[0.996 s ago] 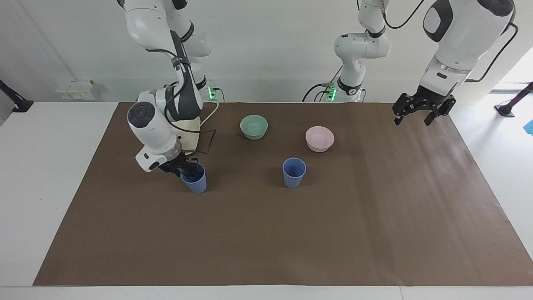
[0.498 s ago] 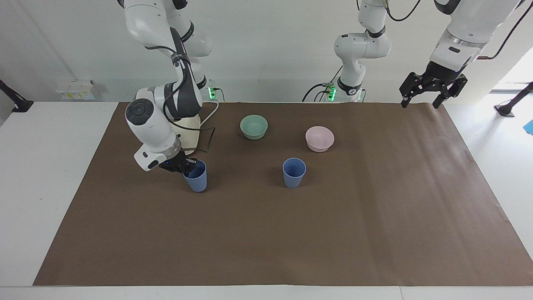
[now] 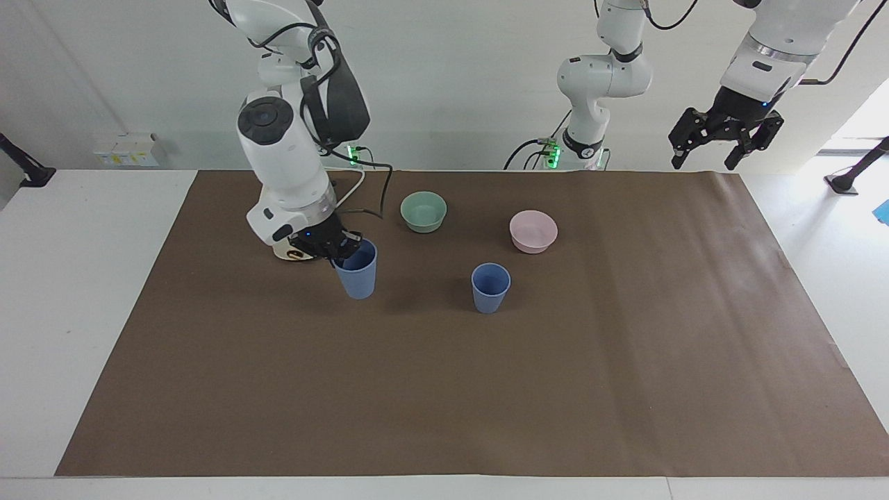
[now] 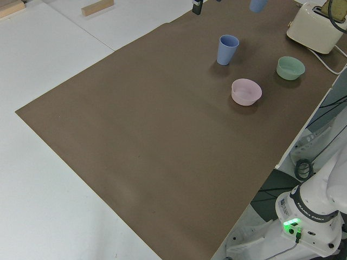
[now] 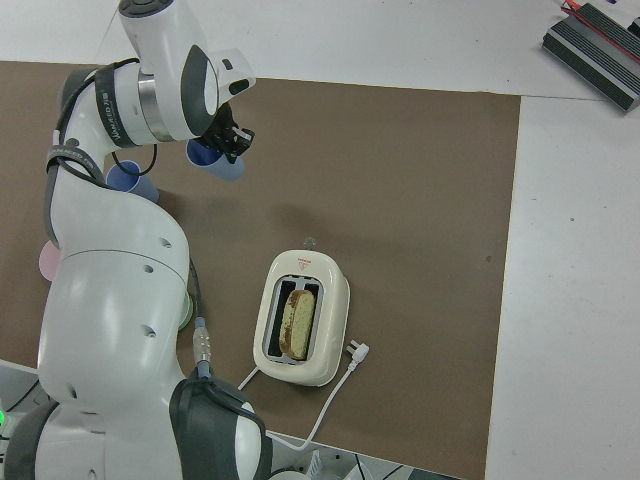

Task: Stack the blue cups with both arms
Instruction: 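Carry the blue cup with the right gripper over the placed cup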

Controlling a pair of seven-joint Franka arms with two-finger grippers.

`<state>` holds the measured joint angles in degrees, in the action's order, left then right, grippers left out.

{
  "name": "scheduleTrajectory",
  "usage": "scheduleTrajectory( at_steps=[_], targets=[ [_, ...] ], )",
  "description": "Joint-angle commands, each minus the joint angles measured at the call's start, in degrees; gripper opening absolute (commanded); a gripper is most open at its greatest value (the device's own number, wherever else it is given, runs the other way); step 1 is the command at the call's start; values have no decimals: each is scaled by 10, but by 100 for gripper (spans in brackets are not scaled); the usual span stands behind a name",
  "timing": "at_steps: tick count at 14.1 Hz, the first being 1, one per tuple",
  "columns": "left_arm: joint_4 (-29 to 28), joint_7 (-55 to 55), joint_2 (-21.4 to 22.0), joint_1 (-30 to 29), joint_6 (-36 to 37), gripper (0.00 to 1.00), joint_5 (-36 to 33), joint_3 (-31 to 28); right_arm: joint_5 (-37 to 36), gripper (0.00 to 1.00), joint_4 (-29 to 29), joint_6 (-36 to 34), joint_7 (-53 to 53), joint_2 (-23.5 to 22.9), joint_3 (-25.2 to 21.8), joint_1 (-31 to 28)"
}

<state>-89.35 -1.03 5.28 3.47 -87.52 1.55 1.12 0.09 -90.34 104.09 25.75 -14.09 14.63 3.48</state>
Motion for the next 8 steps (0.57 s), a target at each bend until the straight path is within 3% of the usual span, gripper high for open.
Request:
scheduleTrajectory(
  at_steps=[1,8],
  targets=[
    [3,1,4,-7,16,100,-4,3,3,0,47,-2,52,-23,1,40],
    [3,1,4,-7,16,100,-4,3,7,0,115,-1,145,-45,1,143]
  ],
)
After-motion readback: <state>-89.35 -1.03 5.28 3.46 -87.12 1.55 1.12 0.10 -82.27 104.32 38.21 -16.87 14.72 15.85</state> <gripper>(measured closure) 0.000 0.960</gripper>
